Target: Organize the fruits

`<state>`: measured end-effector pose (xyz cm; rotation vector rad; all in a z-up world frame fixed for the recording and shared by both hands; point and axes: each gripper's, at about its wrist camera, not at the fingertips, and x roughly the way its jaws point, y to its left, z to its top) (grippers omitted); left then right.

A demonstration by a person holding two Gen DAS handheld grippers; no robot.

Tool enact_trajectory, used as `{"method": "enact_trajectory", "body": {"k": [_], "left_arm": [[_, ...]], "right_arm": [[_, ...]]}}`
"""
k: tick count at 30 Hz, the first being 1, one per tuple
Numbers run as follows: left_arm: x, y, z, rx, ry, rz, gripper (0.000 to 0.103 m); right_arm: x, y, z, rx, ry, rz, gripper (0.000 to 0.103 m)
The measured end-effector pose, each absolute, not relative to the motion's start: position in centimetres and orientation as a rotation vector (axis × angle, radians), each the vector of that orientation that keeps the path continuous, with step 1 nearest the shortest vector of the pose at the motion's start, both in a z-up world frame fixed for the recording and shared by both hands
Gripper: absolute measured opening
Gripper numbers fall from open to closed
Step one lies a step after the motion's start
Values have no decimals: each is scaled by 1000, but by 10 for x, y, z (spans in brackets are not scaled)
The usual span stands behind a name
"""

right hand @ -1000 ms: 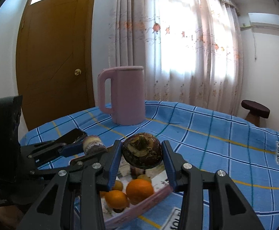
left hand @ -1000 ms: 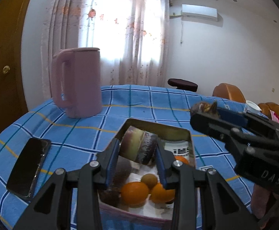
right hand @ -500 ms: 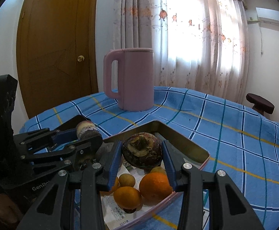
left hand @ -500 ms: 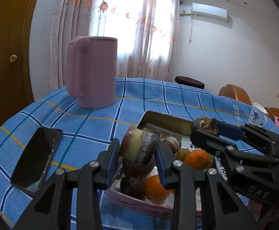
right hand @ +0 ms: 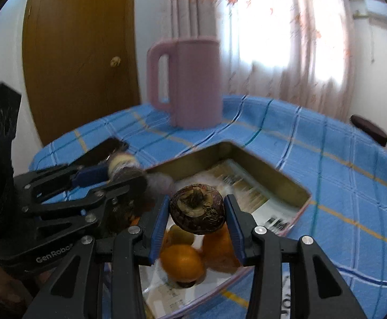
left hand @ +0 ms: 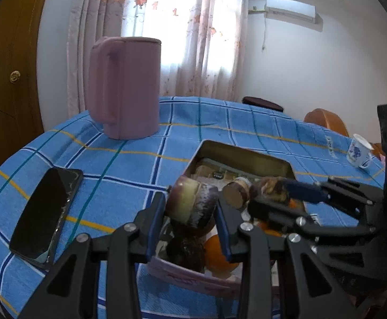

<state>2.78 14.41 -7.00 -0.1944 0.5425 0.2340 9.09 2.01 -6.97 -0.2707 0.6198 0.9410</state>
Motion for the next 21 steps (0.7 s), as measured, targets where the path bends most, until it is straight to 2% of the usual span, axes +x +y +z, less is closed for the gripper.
{"method": "enact_trajectory", "body": {"k": [4,7,9,12,14,16,18,21], "left_arm": [[25,148,-71,-207,542,245,47],[21,148,-68,-211,528,244,51],[17,147,-64,-211,512,242,62],[9,141,-54,-201,477,236,72],[4,137,-47,-192,453,228,76],[0,133,-41,-192,434,222,80],[-3,129,-36,-196,421,212,88],[-6,122,-32,-193,402,204,92]], "right_arm": [[89,18,-68,-270,613,942,46],[88,12,-64,-253,608,934,53],[86,3,-59,-233,598,927,54],[82,-14,-50,-213,580,888,55],[79,-26,-44,-203,562,859,62],[75,-39,-38,-200,543,823,62],[69,-52,-32,-205,518,787,62],[63,-68,-24,-193,489,759,63]]}}
